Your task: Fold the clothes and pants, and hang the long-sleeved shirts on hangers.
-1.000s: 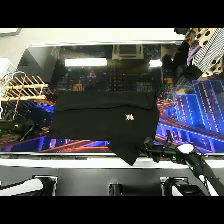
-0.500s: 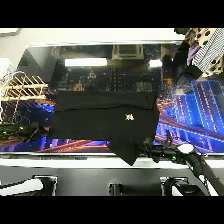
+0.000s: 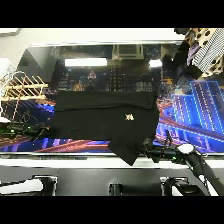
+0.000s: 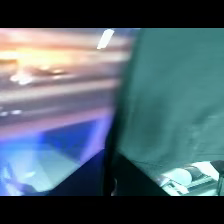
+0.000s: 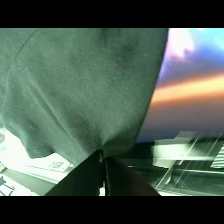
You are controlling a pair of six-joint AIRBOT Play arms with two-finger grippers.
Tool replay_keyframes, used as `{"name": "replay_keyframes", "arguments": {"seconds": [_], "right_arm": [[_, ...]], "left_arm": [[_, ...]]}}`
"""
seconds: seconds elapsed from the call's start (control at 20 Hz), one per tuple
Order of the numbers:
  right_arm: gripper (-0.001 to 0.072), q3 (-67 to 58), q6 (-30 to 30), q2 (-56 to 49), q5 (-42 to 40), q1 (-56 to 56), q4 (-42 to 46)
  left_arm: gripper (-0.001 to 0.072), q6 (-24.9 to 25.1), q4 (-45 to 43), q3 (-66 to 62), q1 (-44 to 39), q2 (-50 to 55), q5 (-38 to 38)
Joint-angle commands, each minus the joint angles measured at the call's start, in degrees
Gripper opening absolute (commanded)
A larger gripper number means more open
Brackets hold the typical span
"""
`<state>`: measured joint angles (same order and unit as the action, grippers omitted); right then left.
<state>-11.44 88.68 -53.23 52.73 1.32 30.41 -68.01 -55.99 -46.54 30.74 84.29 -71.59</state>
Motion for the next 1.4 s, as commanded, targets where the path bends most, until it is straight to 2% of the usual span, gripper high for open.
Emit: {"name": "replay_keyframes", "arguments": {"seconds": [0.0,0.2,0.35,0.55,0.65,0.75,0.85,0.95,1.05,1.1,1.15,1.35], "right_arm": [[0.0030,-0.15,-1.79,0.68,0.31,-0.04,-0.15],[0.0029,-2.82,-1.81,5.05,2.45,-0.04,2.91],[0.0029,-4.39,2.64,10.49,9.09,-0.04,9.29],[0.0028,-4.57,10.43,23.45,19.50,-0.04,14.78],[0.0027,-5.77,13.66,29.55,20.15,-0.04,17.27],[0.0027,-8.50,12.31,30.16,16.46,-0.04,20.11],[0.0027,-12.41,7.26,24.83,9.55,-0.04,20.90],[0.0027,-17.88,2.01,14.16,3.17,-0.04,20.26],[0.0028,-24.87,-5.22,1.11,1.57,-0.04,16.94],[0.0028,-29.20,-7.02,-5.75,1.18,-0.04,16.31],[0.0028,-33.83,-8.52,-11.85,0.92,-0.04,16.79],[0.0028,-48.83,-8.37,-27.80,-0.22,-0.04,17.33]], "left_arm": [[0.0016,0.13,0.52,-0.44,-0.35,0.28,-1.64],[0.0015,-0.15,0.48,-1.44,0.59,-2.21,-4.63],[0.0014,-2.12,0.31,-0.81,3.30,-8.09,-6.78],[0.0014,-4.61,0.39,2.16,3.96,-17.94,-7.23],[0.0014,-5.31,0.70,2.32,2.01,-19.93,-6.05],[0.0014,-5.44,2.56,1.51,-1.09,-19.43,-3.21],[0.0014,-5.55,2.67,-0.72,-4.28,-18.29,0.44],[0.0013,-7.21,2.67,-4.24,-6.60,-16.22,3.98],[0.0013,-8.90,2.67,-8.26,-7.93,-13.11,7.67],[0.0013,-9.18,2.69,-10.45,-8.50,-11.13,8.92],[0.0013,-9.20,2.73,-12.50,-9.03,-9.01,9.68],[0.0014,-9.11,2.91,-21.05,-12.11,0.59,11.19]]}}
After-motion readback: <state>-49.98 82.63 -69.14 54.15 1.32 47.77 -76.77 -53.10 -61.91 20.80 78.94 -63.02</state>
